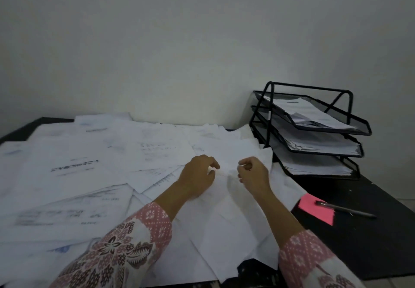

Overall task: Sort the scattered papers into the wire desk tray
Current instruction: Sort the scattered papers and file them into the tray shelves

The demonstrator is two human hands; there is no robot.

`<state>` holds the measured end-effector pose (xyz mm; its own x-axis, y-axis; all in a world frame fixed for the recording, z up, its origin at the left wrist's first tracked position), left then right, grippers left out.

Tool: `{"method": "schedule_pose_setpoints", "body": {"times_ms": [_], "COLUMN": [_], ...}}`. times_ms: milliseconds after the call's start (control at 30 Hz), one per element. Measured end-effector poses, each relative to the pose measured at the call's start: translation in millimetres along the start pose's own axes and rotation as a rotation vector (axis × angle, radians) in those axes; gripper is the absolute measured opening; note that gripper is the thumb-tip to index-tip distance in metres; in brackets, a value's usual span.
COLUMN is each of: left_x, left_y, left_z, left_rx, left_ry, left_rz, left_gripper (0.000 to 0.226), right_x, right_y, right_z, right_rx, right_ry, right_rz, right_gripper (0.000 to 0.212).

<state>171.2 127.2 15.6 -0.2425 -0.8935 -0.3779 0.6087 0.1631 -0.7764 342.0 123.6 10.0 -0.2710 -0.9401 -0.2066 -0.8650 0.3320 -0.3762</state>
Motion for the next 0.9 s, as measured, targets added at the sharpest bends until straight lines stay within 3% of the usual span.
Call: {"method": "schedule_pose_setpoints", "body": {"times_ms": [167, 267, 400, 500, 667, 833, 900], "left_x": [21.4, 36.8, 60.0, 70.4, 75.2, 75.1, 76.0], "left_y": [-61.5, -92.7, -114.4, -109.2, -105.3, -106.2, -108.6], "left_z": [-70.7, -116.7, -166.8, -179.9, -177.6, -181.5, -185.1], "left_rx": [-0.191, -0.309, -0.373, -0.399, -0.357, -0.284, -0.233], "left_ry": [-0.146, -0.328, -0.536, -0.513, -0.420, -0.386, -0.417], "left_rz": [0.152, 0.197, 0.188, 0.180, 0.264, 0.286, 0.311], "left_gripper": [0.023, 0.026, 0.047, 0.053, 0.045, 0.040, 0.044], "right_x": [2.1, -3.6, -10.7, -16.1, -23.6, -28.0, -30.2], "right_y": [64.9, 91.9, 116.7, 131.7, 144.1, 156.9, 155.9], "right_z": [-21.5, -26.2, -35.7, -36.9, -38.9, -43.3, -41.5], "right_rx": [0.265, 0.311, 0.293, 0.298, 0.251, 0.265, 0.180], "right_ry": [-0.200, -0.211, -0.167, -0.081, 0.035, 0.084, 0.124], "right_rz": [-0.134, -0.148, -0.152, -0.176, -0.173, -0.186, -0.175], "right_gripper": [0.015, 0.018, 0.028, 0.029, 0.049, 0.018, 0.022]}}
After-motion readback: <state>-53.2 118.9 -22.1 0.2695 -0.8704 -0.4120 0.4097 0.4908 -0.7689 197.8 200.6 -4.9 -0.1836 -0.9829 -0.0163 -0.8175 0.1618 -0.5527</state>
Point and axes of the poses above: each hand's wrist, its own x-axis away from the middle knuckle, its own y-axis out of the palm, z = x × y, the point moved 9 cm from there along -x, towards the middle knuckle, and after that the axes turned 4 degrees about -x, right-handed, at the moved point
